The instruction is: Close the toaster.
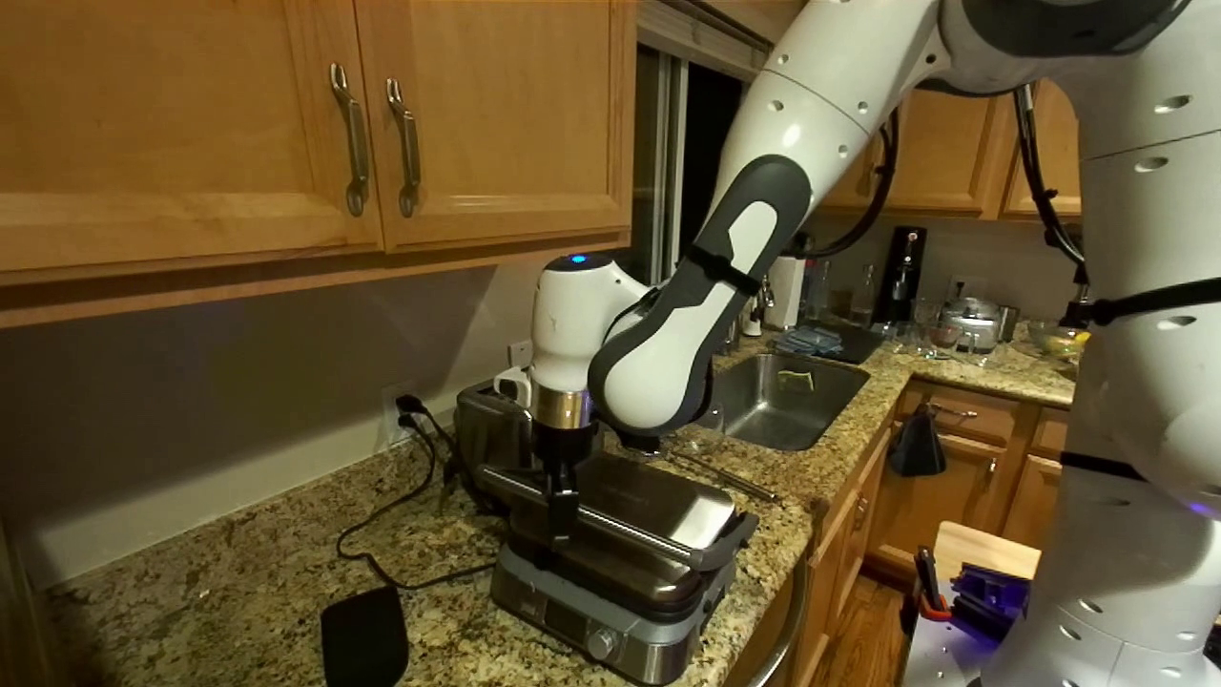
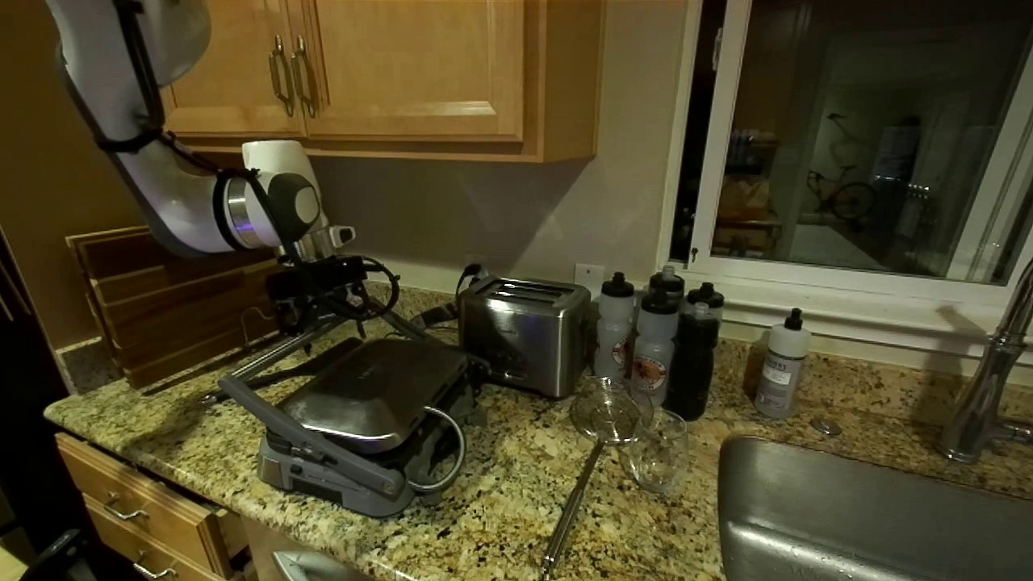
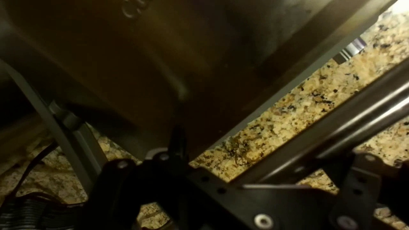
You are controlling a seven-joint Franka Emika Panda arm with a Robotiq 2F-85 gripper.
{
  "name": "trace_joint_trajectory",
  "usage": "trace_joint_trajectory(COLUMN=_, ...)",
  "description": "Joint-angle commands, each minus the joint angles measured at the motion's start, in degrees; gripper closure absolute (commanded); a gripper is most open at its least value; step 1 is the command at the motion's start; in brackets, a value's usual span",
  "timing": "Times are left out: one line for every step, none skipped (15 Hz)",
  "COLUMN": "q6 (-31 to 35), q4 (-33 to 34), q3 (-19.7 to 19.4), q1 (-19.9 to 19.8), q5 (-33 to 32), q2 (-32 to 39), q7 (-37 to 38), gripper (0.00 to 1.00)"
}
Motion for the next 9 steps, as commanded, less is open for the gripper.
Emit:
trace_joint_trajectory(q6=-0.14, q4=-0.8, q3=-1.36, q1=2.78, q5=-3.43, q2=-1.36, q7=4.5, gripper=0.0)
trace_joint_trajectory(q6=-0.36, q4=-0.94, q3=-1.39, q1=3.26, q5=-3.92, q2=-1.62, q7=5.38, gripper=0.0)
trace_joint_trajectory(q6=-0.46, q4=-1.09, q3=-1.73, q1=3.86, q5=-4.73, q2=-1.96, q7=6.68, gripper=0.0)
trace_joint_trajectory(q6=-0.3, q4=-1.26, q3=-2.49, q1=4.7, q5=-6.3, q2=-2.41, q7=8.75, gripper=0.0)
trace_joint_trajectory(q6=-0.44, q4=-1.32, q3=-2.98, q1=5.28, q5=-7.61, q2=-2.74, q7=10.4, gripper=0.0)
trace_joint_trajectory(q6=-1.03, q4=-1.44, q3=-3.25, q1=5.64, q5=-8.53, q2=-3.22, q7=11.57, gripper=0.0)
trace_joint_trajectory(q6=-1.31, q4=-1.56, q3=-3.54, q1=6.08, q5=-9.57, q2=-3.6, q7=12.77, gripper=0.0)
trace_joint_trajectory(q6=-1.59, q4=-1.75, q3=-3.79, q1=6.52, q5=-10.68, q2=-4.16, q7=13.92, gripper=0.0)
trace_joint_trajectory(q6=-1.91, q4=-1.87, q3=-3.91, q1=6.86, q5=-11.84, q2=-4.69, q7=14.88, gripper=0.0)
